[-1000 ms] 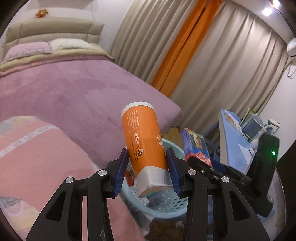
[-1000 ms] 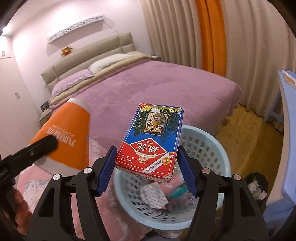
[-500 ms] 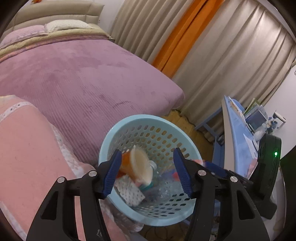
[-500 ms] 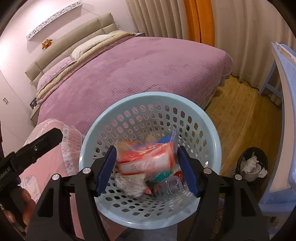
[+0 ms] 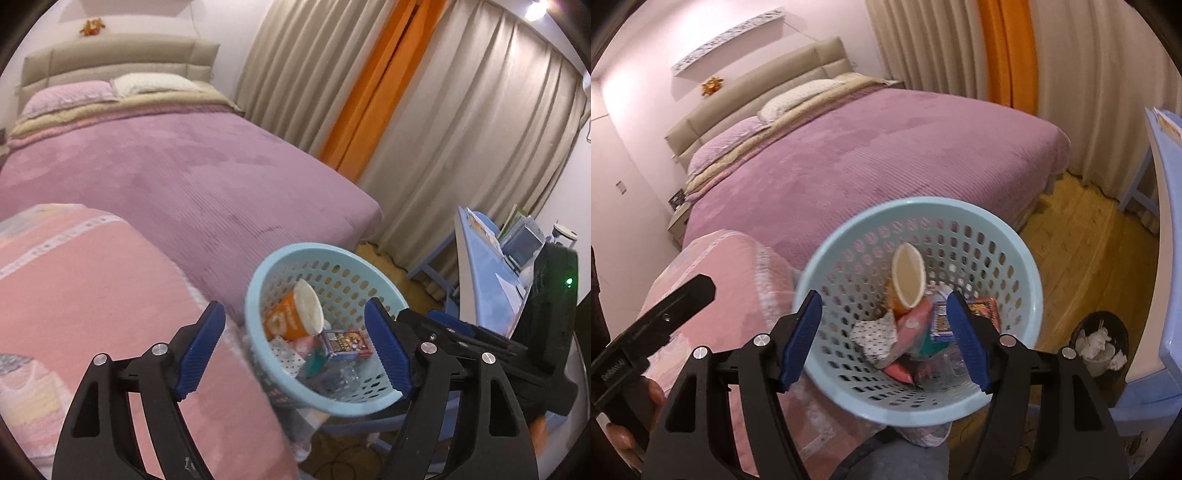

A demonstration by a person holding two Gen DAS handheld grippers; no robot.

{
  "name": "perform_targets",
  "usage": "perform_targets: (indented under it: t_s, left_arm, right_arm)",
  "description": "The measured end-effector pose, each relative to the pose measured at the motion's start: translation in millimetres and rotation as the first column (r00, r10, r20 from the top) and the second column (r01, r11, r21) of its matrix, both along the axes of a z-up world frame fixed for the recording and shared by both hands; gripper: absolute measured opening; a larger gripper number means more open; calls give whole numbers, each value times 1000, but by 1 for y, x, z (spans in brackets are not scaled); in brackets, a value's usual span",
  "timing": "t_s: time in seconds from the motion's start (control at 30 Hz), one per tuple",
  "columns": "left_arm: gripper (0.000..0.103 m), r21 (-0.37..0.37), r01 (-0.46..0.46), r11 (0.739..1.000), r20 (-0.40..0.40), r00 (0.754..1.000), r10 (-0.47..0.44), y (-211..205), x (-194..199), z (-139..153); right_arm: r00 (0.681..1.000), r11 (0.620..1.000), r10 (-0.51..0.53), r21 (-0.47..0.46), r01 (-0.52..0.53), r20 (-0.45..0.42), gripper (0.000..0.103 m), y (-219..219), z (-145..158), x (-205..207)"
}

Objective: Collect trash

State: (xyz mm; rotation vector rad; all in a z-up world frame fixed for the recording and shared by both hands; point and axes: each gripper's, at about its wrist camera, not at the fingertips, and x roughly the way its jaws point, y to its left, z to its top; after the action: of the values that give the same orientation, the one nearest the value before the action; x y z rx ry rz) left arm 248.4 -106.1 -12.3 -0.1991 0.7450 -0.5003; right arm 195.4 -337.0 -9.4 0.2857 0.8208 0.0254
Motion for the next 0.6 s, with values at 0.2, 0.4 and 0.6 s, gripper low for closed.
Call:
perform_targets:
  t_s: [0.2,0.4,0.6]
  left_arm:
    - [79,-45,-7,999,15,1000,8,24,-29,6]
    - [79,65,-130,989,101,987,123,41,-57,-9]
    - [79,90,-234,968,193,958,213,56,-72,-21]
  right_arm:
    - [998,999,35,-27,-34,46,66,24,13,-18]
    - [985,986,28,-167,1,171,66,53,16,-50]
    - [967,977,39,-213,16,251,66,68,19,-69]
